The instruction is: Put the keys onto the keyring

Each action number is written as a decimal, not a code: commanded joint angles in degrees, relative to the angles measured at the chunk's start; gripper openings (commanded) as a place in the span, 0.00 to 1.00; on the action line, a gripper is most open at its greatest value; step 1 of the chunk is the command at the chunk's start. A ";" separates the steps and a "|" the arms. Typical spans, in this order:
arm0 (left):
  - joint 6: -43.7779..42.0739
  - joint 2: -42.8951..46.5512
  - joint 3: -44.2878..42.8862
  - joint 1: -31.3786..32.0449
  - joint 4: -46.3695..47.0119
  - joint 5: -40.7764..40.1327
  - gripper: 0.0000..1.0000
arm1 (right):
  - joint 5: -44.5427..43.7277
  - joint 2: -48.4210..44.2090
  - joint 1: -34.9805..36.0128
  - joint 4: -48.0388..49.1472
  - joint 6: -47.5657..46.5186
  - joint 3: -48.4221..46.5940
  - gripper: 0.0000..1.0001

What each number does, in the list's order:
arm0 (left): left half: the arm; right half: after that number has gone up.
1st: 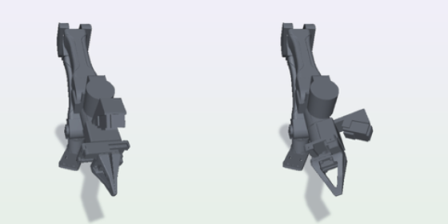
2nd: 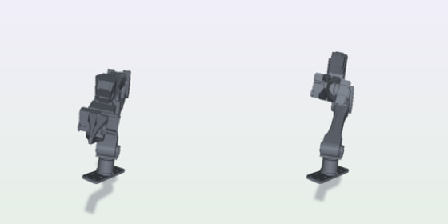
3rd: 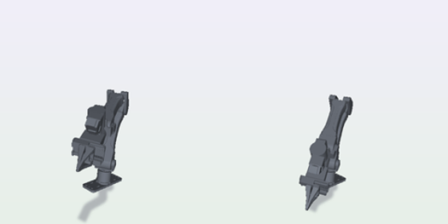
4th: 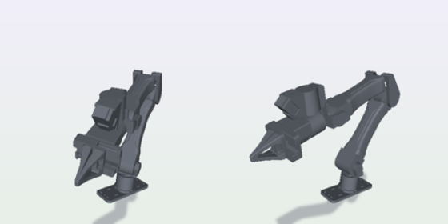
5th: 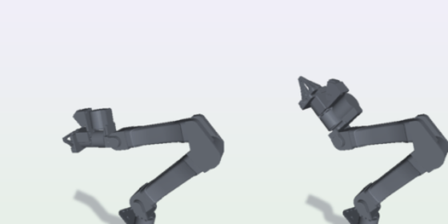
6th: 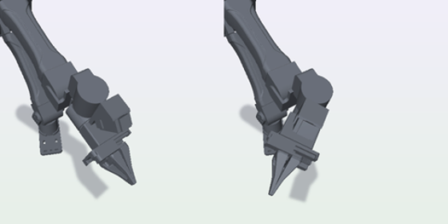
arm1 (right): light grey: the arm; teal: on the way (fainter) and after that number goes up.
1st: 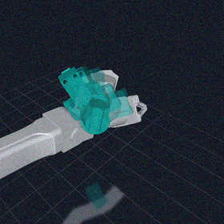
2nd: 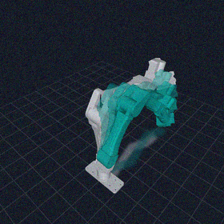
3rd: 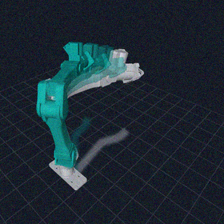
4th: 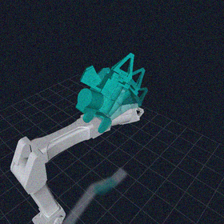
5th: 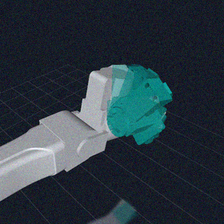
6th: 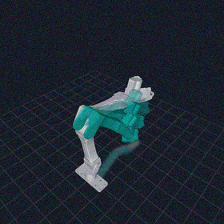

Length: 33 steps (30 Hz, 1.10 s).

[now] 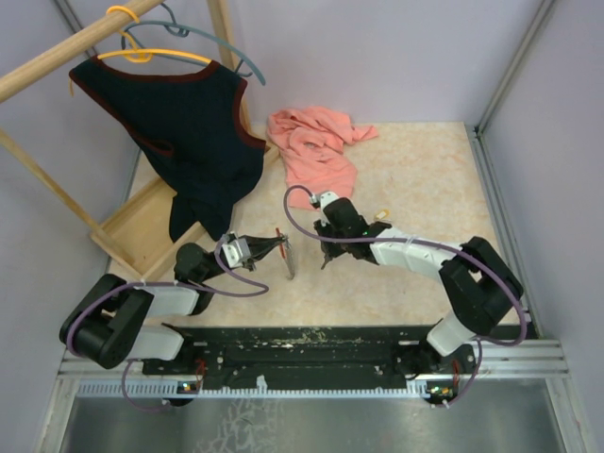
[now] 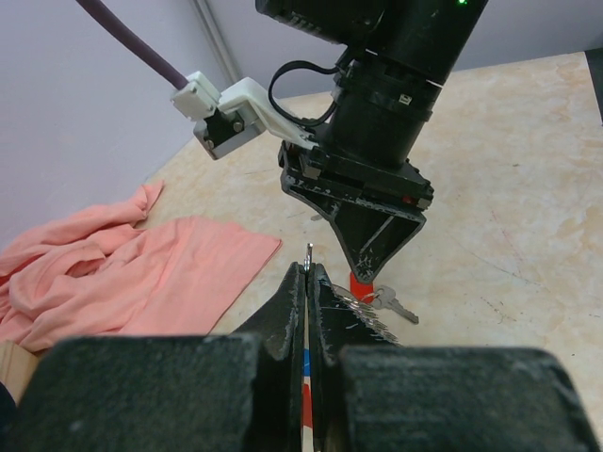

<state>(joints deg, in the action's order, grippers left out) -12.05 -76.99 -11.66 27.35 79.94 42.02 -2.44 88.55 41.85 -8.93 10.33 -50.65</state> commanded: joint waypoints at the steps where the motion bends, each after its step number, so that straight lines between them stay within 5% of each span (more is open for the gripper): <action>1: -0.09 0.80 -0.03 0.07 2.14 0.07 0.00 | -1.34 1.76 0.62 -2.61 -0.32 -3.02 0.21; 33: 0.00 0.61 -0.55 -0.02 1.28 0.52 0.00 | -8.15 12.39 3.54 -12.32 -2.72 -12.89 0.15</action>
<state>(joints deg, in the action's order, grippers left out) -12.05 -76.99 -11.66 27.35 79.70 42.06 -9.04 100.03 44.88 -21.32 8.16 -60.53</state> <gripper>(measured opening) 0.006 0.164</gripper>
